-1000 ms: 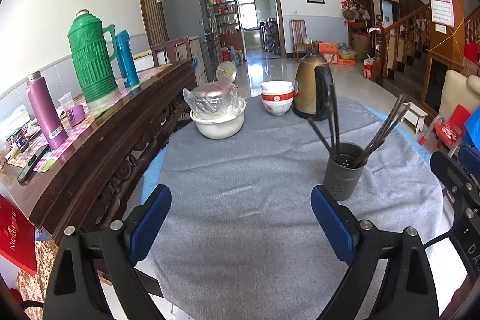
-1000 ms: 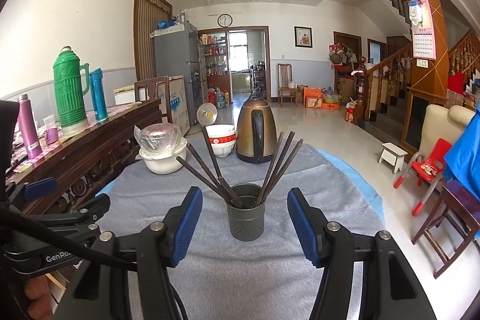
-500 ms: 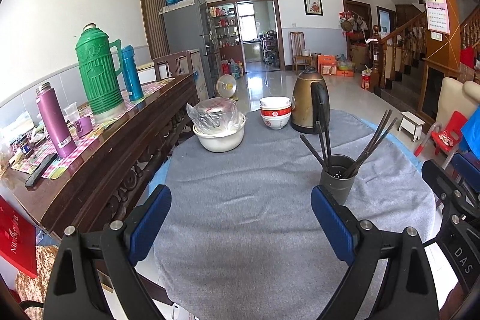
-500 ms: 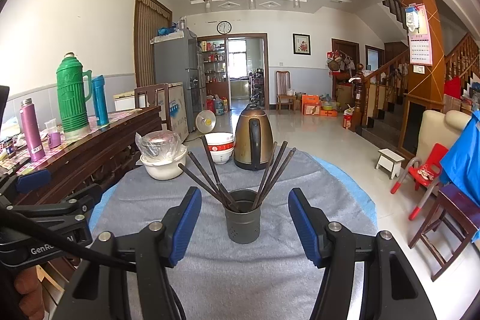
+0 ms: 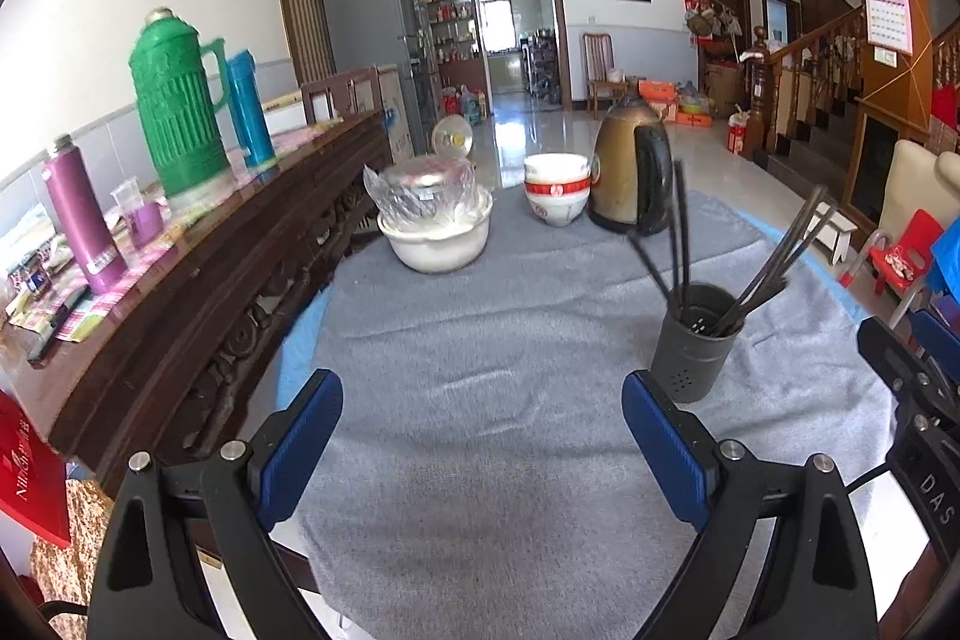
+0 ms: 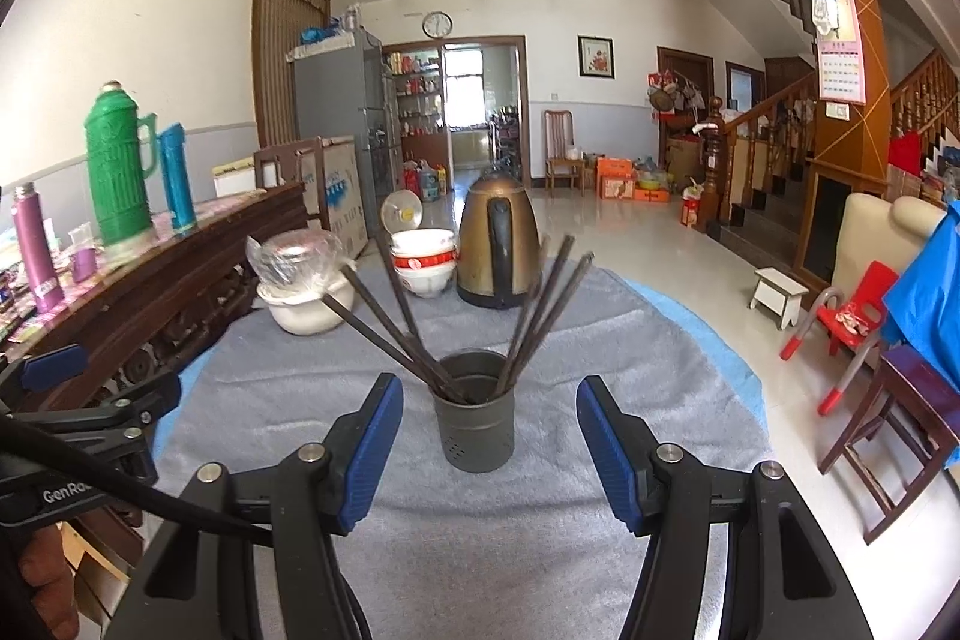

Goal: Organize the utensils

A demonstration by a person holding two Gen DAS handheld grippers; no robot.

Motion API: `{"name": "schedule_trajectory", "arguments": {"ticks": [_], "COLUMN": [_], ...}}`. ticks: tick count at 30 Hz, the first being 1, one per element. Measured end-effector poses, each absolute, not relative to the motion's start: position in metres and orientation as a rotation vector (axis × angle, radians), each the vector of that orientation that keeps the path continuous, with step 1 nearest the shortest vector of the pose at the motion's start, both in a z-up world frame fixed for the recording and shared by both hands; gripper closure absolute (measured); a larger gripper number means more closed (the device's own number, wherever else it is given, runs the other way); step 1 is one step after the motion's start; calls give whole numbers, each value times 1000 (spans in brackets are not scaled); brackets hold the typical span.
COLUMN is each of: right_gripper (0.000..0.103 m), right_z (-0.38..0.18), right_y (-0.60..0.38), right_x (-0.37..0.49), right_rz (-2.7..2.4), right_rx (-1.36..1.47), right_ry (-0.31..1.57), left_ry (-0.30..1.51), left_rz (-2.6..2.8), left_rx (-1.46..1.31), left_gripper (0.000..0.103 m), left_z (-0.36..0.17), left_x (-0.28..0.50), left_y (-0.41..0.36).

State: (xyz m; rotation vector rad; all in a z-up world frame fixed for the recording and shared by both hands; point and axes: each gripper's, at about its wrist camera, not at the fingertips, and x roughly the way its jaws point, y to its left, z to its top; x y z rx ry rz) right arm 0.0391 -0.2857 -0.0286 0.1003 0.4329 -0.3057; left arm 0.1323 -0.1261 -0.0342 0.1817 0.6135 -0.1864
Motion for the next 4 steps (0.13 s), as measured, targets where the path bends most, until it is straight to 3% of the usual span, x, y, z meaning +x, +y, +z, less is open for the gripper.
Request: {"name": "schedule_trajectory", "arguments": {"ticks": [4], "right_gripper": [37], "right_z": [-66], "right_y": [-318], "right_x": [66], "right_rz": [-364], "right_rx": [142], "right_ry": [503], "left_ry": [729], "left_rz": [-203], "left_rx": [128], "left_gripper": [9], "left_z": [-71], "left_x": [177], "left_y": [-122]}}
